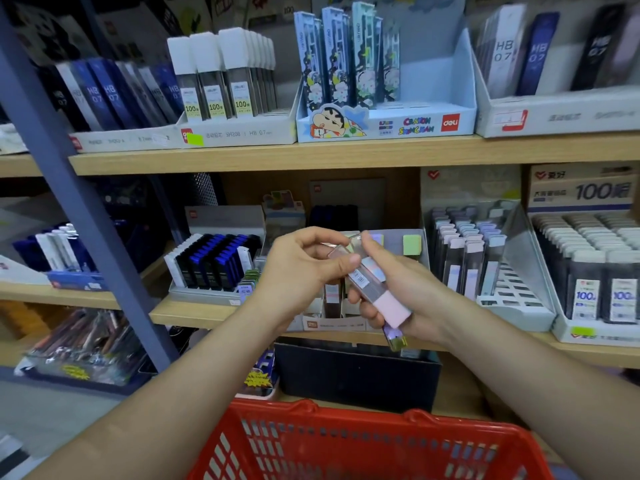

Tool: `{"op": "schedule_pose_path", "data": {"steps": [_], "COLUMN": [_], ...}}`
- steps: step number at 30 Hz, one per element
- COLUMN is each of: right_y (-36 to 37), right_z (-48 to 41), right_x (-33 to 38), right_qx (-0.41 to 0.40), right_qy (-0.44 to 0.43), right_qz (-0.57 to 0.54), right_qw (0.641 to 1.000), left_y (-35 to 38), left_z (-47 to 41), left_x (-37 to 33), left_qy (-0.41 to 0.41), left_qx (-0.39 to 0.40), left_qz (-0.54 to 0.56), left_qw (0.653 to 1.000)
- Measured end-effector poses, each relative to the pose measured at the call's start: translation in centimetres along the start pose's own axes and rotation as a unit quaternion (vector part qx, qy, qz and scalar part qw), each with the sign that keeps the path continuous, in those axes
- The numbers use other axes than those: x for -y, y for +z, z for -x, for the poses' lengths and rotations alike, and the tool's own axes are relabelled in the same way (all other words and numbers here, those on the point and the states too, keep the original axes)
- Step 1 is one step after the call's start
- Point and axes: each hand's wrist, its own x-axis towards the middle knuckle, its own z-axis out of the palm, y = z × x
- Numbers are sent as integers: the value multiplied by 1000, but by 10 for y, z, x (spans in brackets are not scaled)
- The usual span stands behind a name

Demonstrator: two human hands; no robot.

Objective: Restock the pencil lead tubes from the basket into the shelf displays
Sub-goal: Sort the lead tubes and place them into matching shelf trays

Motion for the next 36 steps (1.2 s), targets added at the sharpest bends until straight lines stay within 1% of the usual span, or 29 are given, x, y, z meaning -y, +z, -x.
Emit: {"op": "schedule_pose_path", "data": {"steps": [3, 5, 7, 10, 13, 15, 18, 21, 23, 26, 27, 29, 33, 36], "right_y": [-4, -8, -11, -18, -24, -24, -21, -19, -17, -10, -8, -4, -3, -2], "right_z": [1, 2, 2, 0, 0, 1, 3, 2, 2, -1, -2, -4, -5, -5], "right_x": [5, 7, 7, 7, 7, 8, 11, 13, 15, 18, 18, 16, 15, 13], "right_qx": [29, 46, 44, 40, 70, 101, 136, 136, 111, 51, 34, 7, -23, -2], "right_qy": [16, 33, 42, 29, 11, -12, -58, -83, -99, -122, -129, -137, -127, -111], "right_qz": [-5, -33, -69, -121, -152, -169, -170, -144, -117, -120, -122, -119, -107, -90], "right_qw": [999, 998, 996, 991, 986, 980, 974, 977, 982, 984, 984, 983, 986, 990], "left_y": [-3, -3, -4, -10, -18, -17, -8, -2, -1, 1, 1, 0, 0, 1], "left_z": [5, 8, 10, 8, 6, 8, 15, 17, 21, 25, 24, 21, 16, 16], "left_x": [-3, -4, -5, -3, -1, 1, 4, 8, 6, 2, 1, 0, -5, -5], "left_qy": [-4, -9, -18, -27, -41, -81, -167, -211, -235, -261, -255, -215, -101, -57], "left_qx": [-11, -19, -33, -73, -107, -88, -25, 18, 52, 109, 124, 127, 72, 34], "left_qz": [5, 12, 28, 95, 142, 162, 207, 219, 192, 78, 49, 37, 42, 50], "left_qw": [1000, 1000, 999, 992, 983, 980, 964, 952, 951, 956, 958, 968, 991, 997]}}
